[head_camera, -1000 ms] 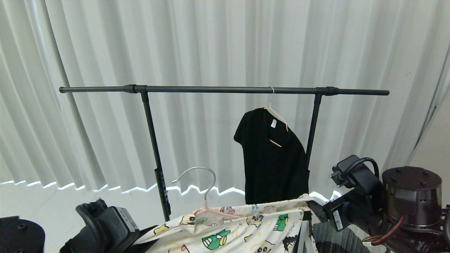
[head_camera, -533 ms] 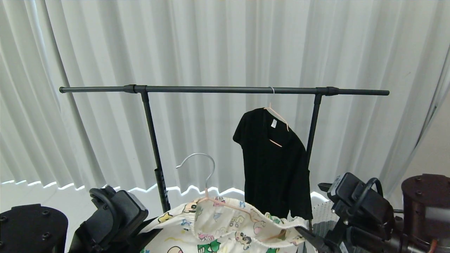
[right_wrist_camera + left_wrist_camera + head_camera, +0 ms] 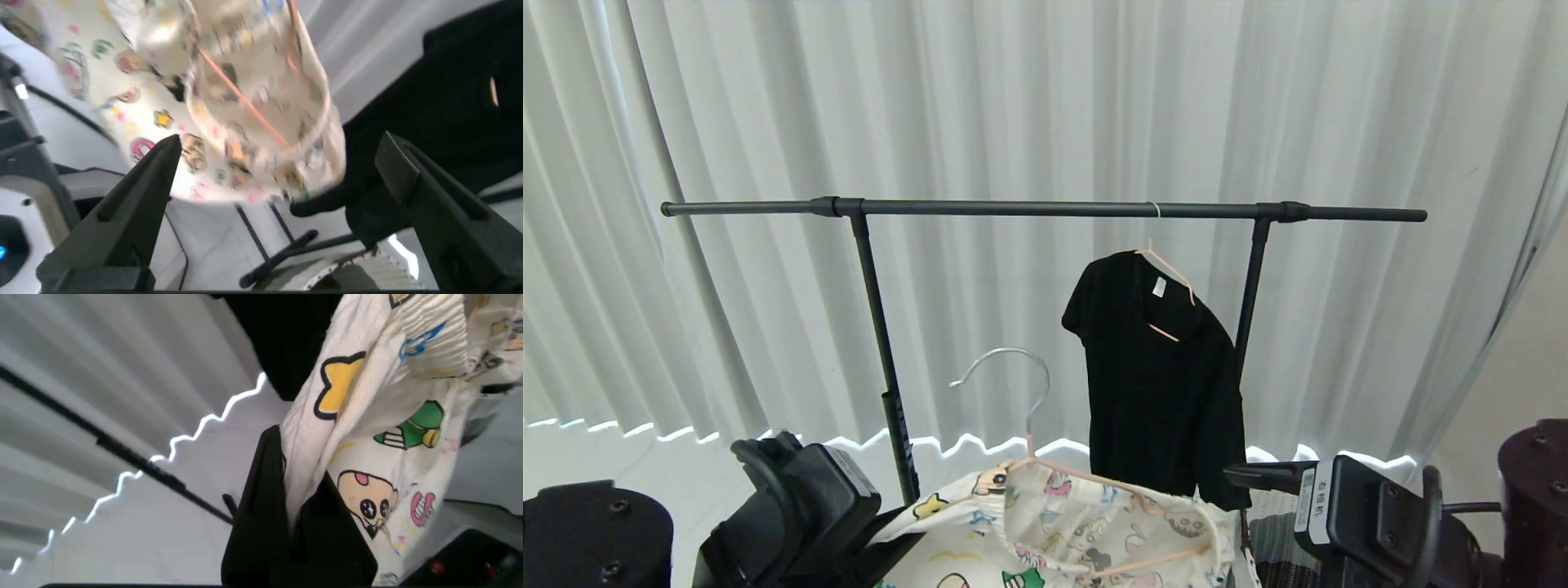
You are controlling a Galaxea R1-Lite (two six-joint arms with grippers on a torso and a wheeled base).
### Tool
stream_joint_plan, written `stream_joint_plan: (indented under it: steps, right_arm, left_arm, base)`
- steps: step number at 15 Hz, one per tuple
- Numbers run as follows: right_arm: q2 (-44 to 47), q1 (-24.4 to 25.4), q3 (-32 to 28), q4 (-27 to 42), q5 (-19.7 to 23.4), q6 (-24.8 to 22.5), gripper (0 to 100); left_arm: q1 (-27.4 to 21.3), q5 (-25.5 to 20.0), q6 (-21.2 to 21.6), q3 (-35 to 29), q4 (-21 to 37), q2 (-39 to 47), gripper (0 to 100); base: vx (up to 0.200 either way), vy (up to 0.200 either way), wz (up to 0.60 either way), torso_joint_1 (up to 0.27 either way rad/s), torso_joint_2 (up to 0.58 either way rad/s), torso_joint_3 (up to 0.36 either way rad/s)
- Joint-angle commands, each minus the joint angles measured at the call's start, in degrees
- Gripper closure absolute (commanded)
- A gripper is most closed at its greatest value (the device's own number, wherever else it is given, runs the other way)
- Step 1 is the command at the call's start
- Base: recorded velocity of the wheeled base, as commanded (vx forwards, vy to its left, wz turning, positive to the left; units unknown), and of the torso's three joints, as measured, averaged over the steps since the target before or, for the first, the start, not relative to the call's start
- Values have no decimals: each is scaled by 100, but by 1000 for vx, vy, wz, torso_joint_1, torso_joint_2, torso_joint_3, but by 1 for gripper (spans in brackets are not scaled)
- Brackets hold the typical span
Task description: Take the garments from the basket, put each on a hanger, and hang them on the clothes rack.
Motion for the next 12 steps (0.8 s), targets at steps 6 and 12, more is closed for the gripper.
stream_joint_plan:
  steps: [6, 12]
  right_arm:
    - [457, 326, -955, 1274, 906, -601, 0]
    - [457, 326, -937, 1546, 915, -583, 0]
  left_arm:
    - [-1339, 5, 134, -13, -192, 4, 100]
    - [-1348, 5, 529, -22, -351, 4, 100]
  base:
    - [0, 0, 0, 0, 0, 0]
    - [0, 0, 0, 0, 0, 0]
